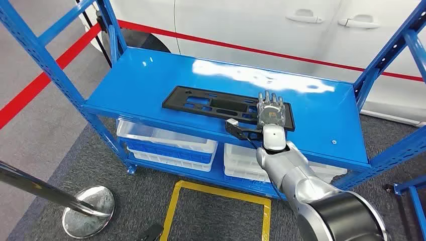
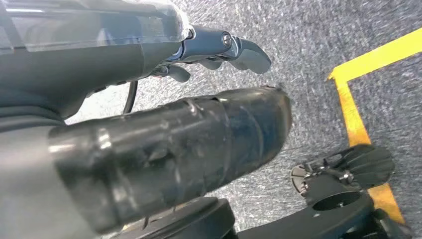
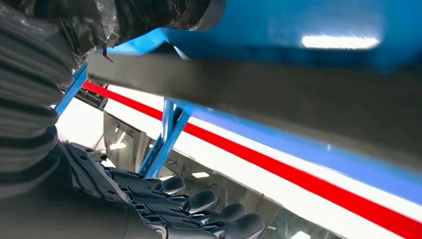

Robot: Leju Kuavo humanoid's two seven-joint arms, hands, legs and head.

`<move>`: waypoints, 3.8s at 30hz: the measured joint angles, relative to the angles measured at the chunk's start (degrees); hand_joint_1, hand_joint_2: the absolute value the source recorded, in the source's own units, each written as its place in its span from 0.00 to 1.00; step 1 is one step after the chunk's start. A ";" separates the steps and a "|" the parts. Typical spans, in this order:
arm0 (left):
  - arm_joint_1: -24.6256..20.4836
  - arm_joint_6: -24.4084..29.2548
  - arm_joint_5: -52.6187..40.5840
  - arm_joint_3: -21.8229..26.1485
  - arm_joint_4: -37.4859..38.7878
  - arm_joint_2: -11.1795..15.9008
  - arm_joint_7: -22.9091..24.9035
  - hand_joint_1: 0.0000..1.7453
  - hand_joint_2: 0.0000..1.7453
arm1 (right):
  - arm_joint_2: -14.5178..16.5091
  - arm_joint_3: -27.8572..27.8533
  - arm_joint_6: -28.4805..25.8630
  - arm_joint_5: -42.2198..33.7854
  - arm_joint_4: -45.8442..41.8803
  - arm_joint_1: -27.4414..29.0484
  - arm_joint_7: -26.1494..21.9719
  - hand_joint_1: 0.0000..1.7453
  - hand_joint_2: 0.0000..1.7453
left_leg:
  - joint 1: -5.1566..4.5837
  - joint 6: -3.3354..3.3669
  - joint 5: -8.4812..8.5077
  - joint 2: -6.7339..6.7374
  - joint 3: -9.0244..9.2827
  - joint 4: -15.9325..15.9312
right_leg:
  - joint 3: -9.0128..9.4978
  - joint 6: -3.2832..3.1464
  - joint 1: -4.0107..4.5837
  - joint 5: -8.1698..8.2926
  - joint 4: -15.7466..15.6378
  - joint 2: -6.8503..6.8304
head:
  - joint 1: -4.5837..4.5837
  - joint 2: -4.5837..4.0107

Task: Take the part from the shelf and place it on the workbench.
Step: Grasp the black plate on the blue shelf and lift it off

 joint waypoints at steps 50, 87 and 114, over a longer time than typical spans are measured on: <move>0.28 -0.71 0.03 0.02 0.00 -0.07 -0.92 0.00 0.00 | -0.56 -0.05 -0.59 0.08 0.08 1.25 0.44 0.00 1.00 | 0.37 -3.12 -6.45 0.11 -6.87 16.12 | 3.94 -2.53 -0.07 7.09 -10.69 -0.06 | -0.09 0.00; -0.22 0.28 0.00 -0.15 0.00 -0.05 -0.73 0.00 0.00 | -0.55 -7.04 -0.34 -3.84 -0.30 1.00 -1.91 1.00 1.00 | 0.18 -2.08 -1.86 0.01 0.77 1.47 | 3.63 -0.64 -0.01 7.79 -11.06 -0.30 | -0.05 0.00; -0.37 -0.55 0.00 -0.14 0.00 -0.04 -4.11 0.00 1.00 | -0.93 -8.66 -0.84 -2.20 -0.48 1.76 -1.88 1.00 1.00 | 1.02 -3.67 -4.23 0.23 -2.19 8.94 | 3.69 -1.94 -0.21 8.04 -11.27 -0.27 | -0.09 0.00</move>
